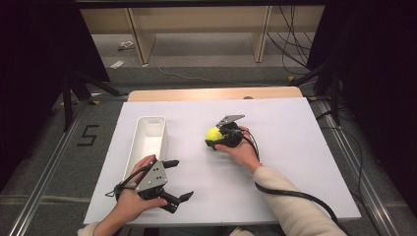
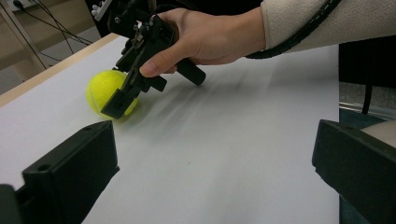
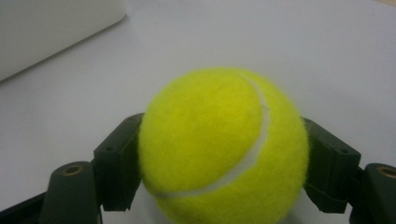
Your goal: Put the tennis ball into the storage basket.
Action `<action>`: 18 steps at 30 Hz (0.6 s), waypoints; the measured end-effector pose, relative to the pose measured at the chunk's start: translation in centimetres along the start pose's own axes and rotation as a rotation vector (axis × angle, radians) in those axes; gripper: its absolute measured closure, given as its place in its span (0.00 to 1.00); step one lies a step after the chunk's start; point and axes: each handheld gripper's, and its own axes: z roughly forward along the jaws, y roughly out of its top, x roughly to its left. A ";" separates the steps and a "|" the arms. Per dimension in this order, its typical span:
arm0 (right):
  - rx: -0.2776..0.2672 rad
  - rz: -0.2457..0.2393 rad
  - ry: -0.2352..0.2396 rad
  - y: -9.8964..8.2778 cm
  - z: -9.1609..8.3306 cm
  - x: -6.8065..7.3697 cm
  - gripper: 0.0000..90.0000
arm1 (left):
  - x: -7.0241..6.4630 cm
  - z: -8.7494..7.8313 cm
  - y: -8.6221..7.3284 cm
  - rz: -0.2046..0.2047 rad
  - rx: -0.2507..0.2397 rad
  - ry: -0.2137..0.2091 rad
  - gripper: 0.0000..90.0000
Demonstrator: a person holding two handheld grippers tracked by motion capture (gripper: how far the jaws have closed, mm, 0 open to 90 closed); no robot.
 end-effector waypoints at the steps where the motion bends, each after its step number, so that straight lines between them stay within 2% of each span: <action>1: -0.002 -0.003 0.001 0.0 0.0 0.0 0.29 | 0.0 0.0 0.0 0.000 0.000 0.000 0.00; 7: 0.003 -0.005 -0.004 0.1 -0.1 0.0 0.29 | 0.0 0.0 0.0 0.000 -0.002 0.000 0.00; 18: -0.020 0.002 -0.003 0.4 -0.8 0.1 0.29 | 0.0 0.0 0.0 0.000 -0.001 0.000 0.00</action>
